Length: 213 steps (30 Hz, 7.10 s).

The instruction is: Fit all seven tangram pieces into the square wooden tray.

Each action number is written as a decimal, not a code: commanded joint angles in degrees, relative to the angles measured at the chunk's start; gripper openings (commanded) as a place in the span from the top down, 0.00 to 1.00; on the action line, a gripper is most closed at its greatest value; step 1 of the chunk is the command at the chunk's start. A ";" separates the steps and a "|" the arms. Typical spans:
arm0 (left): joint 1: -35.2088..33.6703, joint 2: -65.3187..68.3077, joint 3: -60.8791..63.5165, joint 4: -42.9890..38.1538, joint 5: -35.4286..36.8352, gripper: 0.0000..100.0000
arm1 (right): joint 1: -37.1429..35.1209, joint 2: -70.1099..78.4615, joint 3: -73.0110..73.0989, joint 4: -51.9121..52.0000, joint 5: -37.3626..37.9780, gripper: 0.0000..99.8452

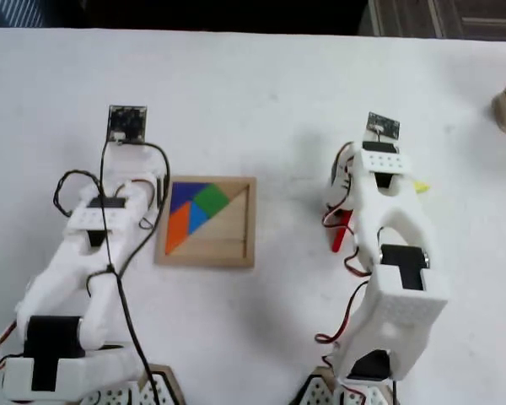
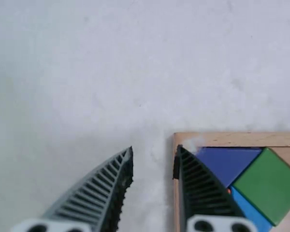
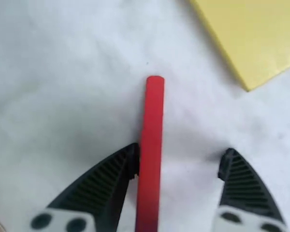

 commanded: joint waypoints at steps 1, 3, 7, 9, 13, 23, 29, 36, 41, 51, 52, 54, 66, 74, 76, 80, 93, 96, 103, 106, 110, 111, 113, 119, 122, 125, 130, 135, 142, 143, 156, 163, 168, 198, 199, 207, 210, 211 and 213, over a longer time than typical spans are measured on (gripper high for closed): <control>0.84 -0.57 -2.99 0.26 -0.79 0.84 | -0.75 -0.66 -1.58 3.21 0.09 0.88; 0.84 -0.57 -2.99 0.26 -0.70 0.84 | -0.84 -0.66 -1.58 4.35 0.00 0.98; 0.75 -0.57 -2.99 0.26 -0.53 0.85 | -0.40 -1.10 -1.67 4.79 0.00 0.98; 0.66 -0.66 -2.99 0.26 -0.53 0.85 | -0.40 -1.27 -1.67 4.97 0.26 0.98; -1.19 -0.75 -2.90 0.26 -0.44 0.85 | -0.92 -1.27 -2.02 7.08 0.62 0.98; -9.10 -0.48 -3.08 -0.09 -0.35 0.85 | -11.65 -12.00 -3.60 16.13 27.43 0.98; -9.45 -0.48 -2.99 0.18 -0.35 0.85 | -19.03 -19.30 -4.92 16.75 49.85 0.98; -10.59 -0.40 -3.43 -0.09 -0.35 0.85 | -30.29 -19.47 -5.10 17.01 68.75 0.98; -10.59 -0.40 -3.43 -0.09 -0.35 0.85 | -38.02 -19.47 -5.19 17.01 78.42 0.98; -10.59 -0.40 -4.13 -0.18 -0.35 0.85 | -44.35 -9.36 -5.45 11.38 83.43 0.98; -10.59 -0.40 -4.13 -0.18 -0.35 0.85 | -44.44 -7.87 -5.45 9.36 81.76 0.98; -10.59 -0.40 -4.13 -0.18 -0.35 0.85 | -44.53 -5.67 -6.07 4.44 77.80 0.98; -10.59 -0.40 -4.04 -1.41 -0.35 0.85 | -45.67 -1.01 -10.55 2.68 72.53 0.98; -10.59 -0.40 -3.96 -1.32 -0.35 0.85 | -46.02 1.80 -13.63 2.59 63.82 0.88; -10.59 -0.40 -3.96 -1.32 -0.35 0.85 | -45.41 1.71 -13.98 2.42 62.15 0.80; -10.59 -0.40 -3.87 -1.32 -0.35 0.85 | -44.88 1.71 -13.71 2.68 62.15 0.74; -10.59 -0.40 -3.96 -1.49 -0.35 0.85 | -40.75 -7.16 -21.27 12.70 61.63 0.74; -10.59 -0.40 -3.87 -1.49 -0.35 0.85 | -39.25 -6.11 -21.19 11.30 61.63 0.74; -10.59 -0.40 -3.87 -1.58 -0.35 0.85 | -37.93 -4.35 -21.45 9.45 61.63 0.77; -10.59 -0.40 -3.87 -1.58 -0.35 0.85 | -37.85 -6.37 -21.19 9.54 61.54 0.87; -10.59 -0.40 -3.96 -1.67 -0.35 0.85 | -37.32 -7.16 -21.19 9.19 54.51 0.98; -10.68 -0.40 -3.96 -1.67 -0.35 0.85 | -36.62 -7.16 -21.19 9.19 51.34 0.97; -11.56 -0.40 -4.13 -1.67 -0.35 0.85 | -35.21 -7.16 -21.10 7.34 40.35 0.98; -17.89 -0.31 -6.15 -1.76 10.37 0.85 | -30.11 -7.16 -13.19 -2.59 1.14 0.98; -19.30 -0.31 -6.24 -1.76 14.42 0.85 | -31.96 -7.16 -9.41 -9.19 3.52 0.98; -19.38 -0.31 -6.15 -1.76 15.47 0.85 | -34.59 -7.16 -6.24 -14.81 6.77 0.98; -19.74 -0.31 -6.24 -1.76 15.56 0.98 | -35.74 -7.16 -2.20 -24.31 7.47 0.98; -19.65 -0.31 -6.24 -1.76 15.47 0.98 | -36.00 -7.16 0.62 -27.56 7.74 0.98; -17.19 -0.31 -5.71 -1.76 15.03 0.98 | -33.36 -8.75 0.35 -22.37 7.74 0.98; -16.40 -0.31 -5.45 -1.76 15.03 0.98 | -32.13 -10.07 0.35 -20.97 7.74 0.98; -1.63 -1.63 -5.54 5.45 21.19 0.98 | -15.43 -19.56 13.80 -13.23 7.56 0.98; 14.81 -12.70 3.96 6.51 21.19 0.98 | -14.90 -22.02 15.47 -15.08 7.74 0.98; 18.33 -14.99 8.79 0.97 21.19 0.98 | -15.25 -22.11 15.21 -15.08 7.74 0.98; 16.66 1.10 -0.97 1.67 16.62 0.98 | -15.25 -22.02 15.56 -16.22 7.91 0.98; 16.75 0.92 -1.14 2.20 16.18 0.98 | -15.16 -22.02 15.56 -16.22 7.91 0.98; 21.58 -8.57 6.68 3.16 15.82 0.98 | -15.34 -22.02 15.56 -16.22 7.91 0.98; 24.57 -13.49 10.73 3.08 15.74 0.98 | -15.34 -22.02 15.47 -16.22 7.91 0.98; 25.45 -14.73 11.69 3.08 15.12 0.98 | -15.34 -22.02 15.47 -16.22 7.91 0.98; 26.95 -16.66 13.45 3.08 12.22 0.98 | -15.34 -22.02 15.47 -16.22 7.91 0.98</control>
